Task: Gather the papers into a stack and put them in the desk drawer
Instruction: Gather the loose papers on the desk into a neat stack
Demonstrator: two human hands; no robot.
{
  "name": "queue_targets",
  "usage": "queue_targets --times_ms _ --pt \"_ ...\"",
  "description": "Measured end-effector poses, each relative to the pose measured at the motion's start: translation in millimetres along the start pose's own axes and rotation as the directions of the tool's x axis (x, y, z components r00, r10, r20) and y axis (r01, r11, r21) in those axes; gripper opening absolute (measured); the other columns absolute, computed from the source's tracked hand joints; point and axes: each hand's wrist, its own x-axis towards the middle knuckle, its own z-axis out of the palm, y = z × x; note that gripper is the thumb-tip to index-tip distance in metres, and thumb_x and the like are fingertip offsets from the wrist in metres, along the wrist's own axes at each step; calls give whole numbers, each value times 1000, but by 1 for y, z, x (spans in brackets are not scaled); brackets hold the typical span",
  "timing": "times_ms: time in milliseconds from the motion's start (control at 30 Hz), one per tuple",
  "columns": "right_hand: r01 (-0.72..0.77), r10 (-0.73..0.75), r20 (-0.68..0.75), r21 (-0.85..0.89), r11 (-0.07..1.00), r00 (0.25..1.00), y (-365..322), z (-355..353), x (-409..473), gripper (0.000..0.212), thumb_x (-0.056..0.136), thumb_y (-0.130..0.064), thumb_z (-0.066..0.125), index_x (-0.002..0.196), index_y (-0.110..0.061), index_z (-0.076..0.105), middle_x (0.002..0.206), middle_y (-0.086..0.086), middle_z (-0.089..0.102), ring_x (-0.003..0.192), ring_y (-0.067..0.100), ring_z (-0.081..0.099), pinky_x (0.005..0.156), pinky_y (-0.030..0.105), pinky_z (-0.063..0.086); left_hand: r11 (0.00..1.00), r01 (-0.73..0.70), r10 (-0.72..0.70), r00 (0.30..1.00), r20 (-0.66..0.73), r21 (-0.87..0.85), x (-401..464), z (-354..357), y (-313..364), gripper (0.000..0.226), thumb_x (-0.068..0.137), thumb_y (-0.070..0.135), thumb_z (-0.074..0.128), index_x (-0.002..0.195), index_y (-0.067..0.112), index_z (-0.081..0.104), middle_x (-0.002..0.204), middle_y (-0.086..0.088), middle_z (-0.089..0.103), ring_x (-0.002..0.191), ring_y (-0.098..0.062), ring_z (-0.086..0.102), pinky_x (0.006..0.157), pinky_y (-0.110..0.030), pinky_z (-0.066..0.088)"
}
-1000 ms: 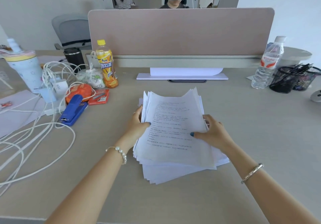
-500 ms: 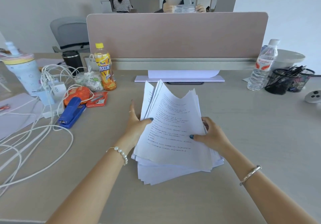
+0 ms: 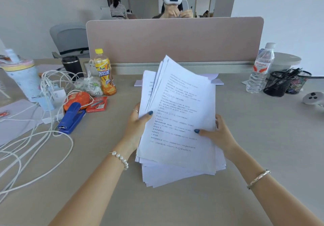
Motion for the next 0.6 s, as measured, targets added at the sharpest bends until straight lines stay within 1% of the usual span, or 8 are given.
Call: queue_targets --times_ms 67,200,300,367,433,467,533,600 --pt "-6 4 16 108 994 1000 -6 -5 2 72 67 -18 82 130 -20 48 122 0 62 106 23 63 90 44 53 999 -41 42 999 25 -26 0 4 7 37 88 -2 53 105 30 57 95 14 71 90 -5 68 74 -19 54" --pt "3 -14 63 172 985 998 -27 -11 -1 40 74 -17 76 111 -9 66 109 9 72 88 25 70 76 37 59 992 -85 90 995 42 -98 -2 14 24 31 89 -2 52 106 23 54 87 16 72 77 4 69 65 -14 54" --pt "131 -132 -5 142 981 991 -42 -10 -4 27 78 -14 73 104 -13 67 106 8 72 88 23 70 78 38 57 986 -88 92 995 23 -144 1 20 34 31 89 0 54 116 14 52 85 15 73 75 3 69 63 -16 55" --pt "238 -233 -50 134 962 971 -54 -9 -7 22 79 -14 72 98 -21 66 101 -1 72 84 13 70 77 35 56 983 -108 114 993 29 -151 3 25 45 33 88 1 54 118 15 51 93 10 70 78 1 69 65 -19 55" --pt "330 -321 -91 113 937 943 -69 -8 -11 24 79 -15 72 93 -33 61 97 -11 69 83 4 69 75 29 55 977 -160 167 985 41 -139 5 31 57 29 88 2 57 107 23 52 96 9 67 79 3 68 65 -18 54" --pt "372 -361 -109 100 923 926 -76 -8 -13 27 79 -17 72 93 -35 59 99 -13 68 89 7 68 77 29 54 972 -191 199 979 42 -136 7 34 64 30 87 3 59 104 26 52 98 9 67 81 4 68 67 -16 54" --pt "443 -431 -142 65 894 891 -89 -8 -16 32 78 -18 73 100 -33 57 107 -9 66 98 13 64 82 31 52 959 -258 265 963 50 -118 9 40 78 38 83 8 66 115 23 51 106 8 66 92 1 67 75 -18 54" --pt "473 -462 -146 49 880 875 -96 -10 -18 41 76 -16 75 108 -31 54 112 -7 63 99 10 63 81 27 53 952 -291 297 953 60 -92 11 43 84 51 79 10 71 124 16 49 111 5 67 98 -4 67 76 -19 54"
